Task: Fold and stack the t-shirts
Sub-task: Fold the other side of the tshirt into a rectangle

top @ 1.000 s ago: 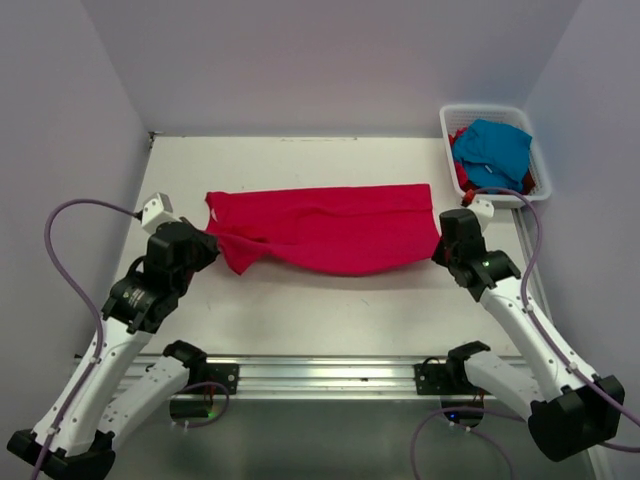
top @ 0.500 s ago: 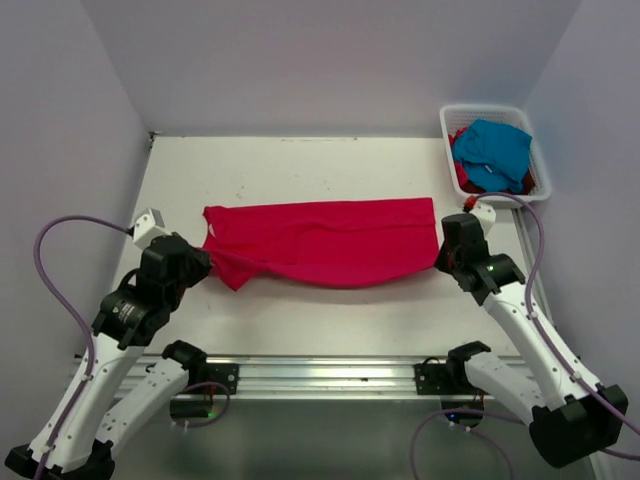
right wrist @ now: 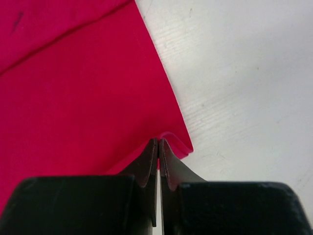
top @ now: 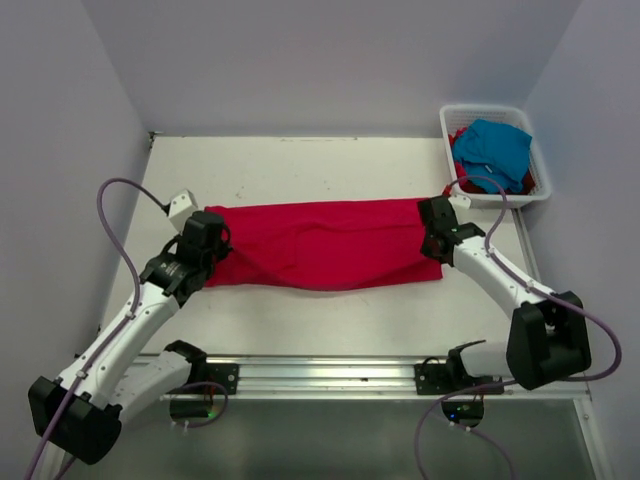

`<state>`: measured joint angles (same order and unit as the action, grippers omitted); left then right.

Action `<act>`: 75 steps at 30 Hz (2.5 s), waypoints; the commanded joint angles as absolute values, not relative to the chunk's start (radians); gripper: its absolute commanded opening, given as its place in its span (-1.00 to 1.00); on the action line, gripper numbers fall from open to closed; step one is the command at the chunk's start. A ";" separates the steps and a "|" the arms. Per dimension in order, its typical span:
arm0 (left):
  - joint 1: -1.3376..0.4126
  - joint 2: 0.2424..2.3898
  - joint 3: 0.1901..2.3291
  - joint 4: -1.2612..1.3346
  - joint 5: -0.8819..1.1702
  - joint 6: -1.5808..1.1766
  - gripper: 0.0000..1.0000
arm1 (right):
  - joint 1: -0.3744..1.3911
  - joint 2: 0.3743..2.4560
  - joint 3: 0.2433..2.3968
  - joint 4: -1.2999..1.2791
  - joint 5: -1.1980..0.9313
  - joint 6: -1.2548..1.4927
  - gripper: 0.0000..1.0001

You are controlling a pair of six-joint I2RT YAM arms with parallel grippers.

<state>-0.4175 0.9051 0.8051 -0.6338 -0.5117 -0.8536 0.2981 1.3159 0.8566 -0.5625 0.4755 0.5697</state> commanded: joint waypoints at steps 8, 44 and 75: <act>-0.336 1.049 0.854 -0.404 -0.569 -0.742 -1.00 | 0.210 1.514 1.020 -0.448 0.535 0.548 -1.00; -0.192 1.384 0.911 -0.078 -0.521 -0.726 0.80 | 0.173 1.849 1.305 -0.407 0.580 0.503 -0.29; -0.193 1.192 0.457 0.124 -0.098 -0.894 -1.00 | 0.221 1.721 1.026 -0.229 0.176 0.460 -1.00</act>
<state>-0.1974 1.1770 0.4393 0.0566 -0.0998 -0.8627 0.2203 1.7039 1.0084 -0.2466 0.2180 0.4522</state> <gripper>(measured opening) 0.004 0.008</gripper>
